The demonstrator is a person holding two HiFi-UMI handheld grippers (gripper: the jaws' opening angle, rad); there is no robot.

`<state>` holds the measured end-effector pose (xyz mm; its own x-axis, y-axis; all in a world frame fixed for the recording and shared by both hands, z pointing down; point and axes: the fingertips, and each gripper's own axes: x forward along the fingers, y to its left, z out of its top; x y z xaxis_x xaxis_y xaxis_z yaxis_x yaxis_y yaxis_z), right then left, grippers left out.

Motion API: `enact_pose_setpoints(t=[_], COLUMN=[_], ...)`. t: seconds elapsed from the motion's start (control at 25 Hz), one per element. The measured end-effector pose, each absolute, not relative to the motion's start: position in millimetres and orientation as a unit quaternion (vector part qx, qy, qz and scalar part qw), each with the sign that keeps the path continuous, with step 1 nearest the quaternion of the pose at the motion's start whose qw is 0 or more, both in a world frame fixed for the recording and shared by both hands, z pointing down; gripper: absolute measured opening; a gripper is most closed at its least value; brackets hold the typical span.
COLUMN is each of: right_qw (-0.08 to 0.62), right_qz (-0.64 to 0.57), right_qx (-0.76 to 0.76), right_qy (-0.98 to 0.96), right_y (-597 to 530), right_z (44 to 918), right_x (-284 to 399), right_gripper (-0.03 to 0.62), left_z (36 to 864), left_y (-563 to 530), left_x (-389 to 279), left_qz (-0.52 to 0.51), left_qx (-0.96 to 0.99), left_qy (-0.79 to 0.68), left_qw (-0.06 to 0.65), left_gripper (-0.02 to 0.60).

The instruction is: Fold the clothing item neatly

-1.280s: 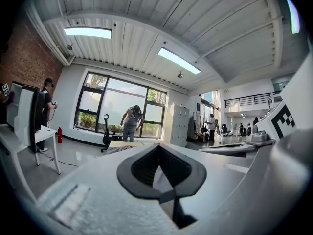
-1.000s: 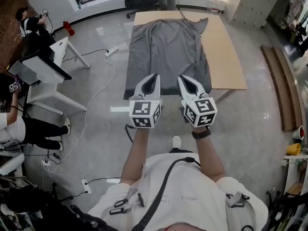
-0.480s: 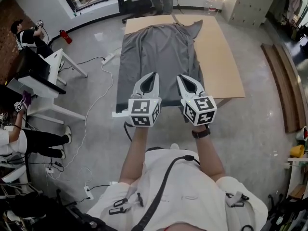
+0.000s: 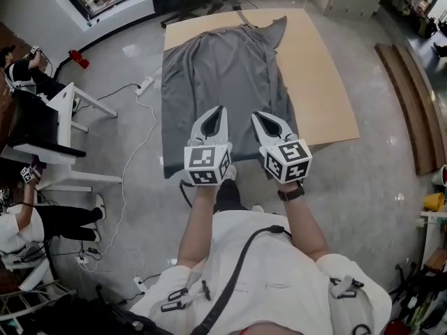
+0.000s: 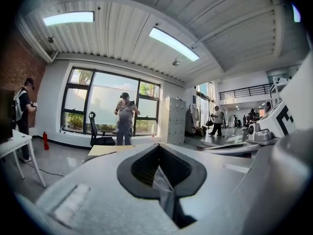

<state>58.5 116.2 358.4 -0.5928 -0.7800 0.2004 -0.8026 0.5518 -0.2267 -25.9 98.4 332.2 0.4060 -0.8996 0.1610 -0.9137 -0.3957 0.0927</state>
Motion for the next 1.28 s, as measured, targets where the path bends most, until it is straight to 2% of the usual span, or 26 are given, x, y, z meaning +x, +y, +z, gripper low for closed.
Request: enact_pose_setpoints(t=[0.36,0.6,0.72,0.96,1.28], right_qw=[0.042,0.066,0.073,0.076,0.13], right_qz=[0.155,0.179,0.19,0.27,0.339], right_qx=[0.478,0.511,0.556,0.647,0.636], right_qy=[-0.864,-0.838,-0.806,-0.709,-0.681], right_y=[15,-15,-11,21,50], right_z=[368,394,410,462,543], right_x=[36,27,62,179,198], right_gripper=[-0.002,-0.002,-0.002,-0.002,-0.002], left_z=[331,368,389,440,516], left_y=[-23,-87,-114,-147,-203], left_x=[-56,-73,-59,-19,45], left_qz=[0.043,0.068,0.089,0.152,0.217], left_qx=[0.856,0.874,0.884,0.898,0.887], left_qy=[-0.508,-0.456,-0.422,-0.361,-0.332], left_qw=[0.09,0.156,0.179,0.199,0.236], left_gripper=[0.0,0.0,0.0,0.002,0.002])
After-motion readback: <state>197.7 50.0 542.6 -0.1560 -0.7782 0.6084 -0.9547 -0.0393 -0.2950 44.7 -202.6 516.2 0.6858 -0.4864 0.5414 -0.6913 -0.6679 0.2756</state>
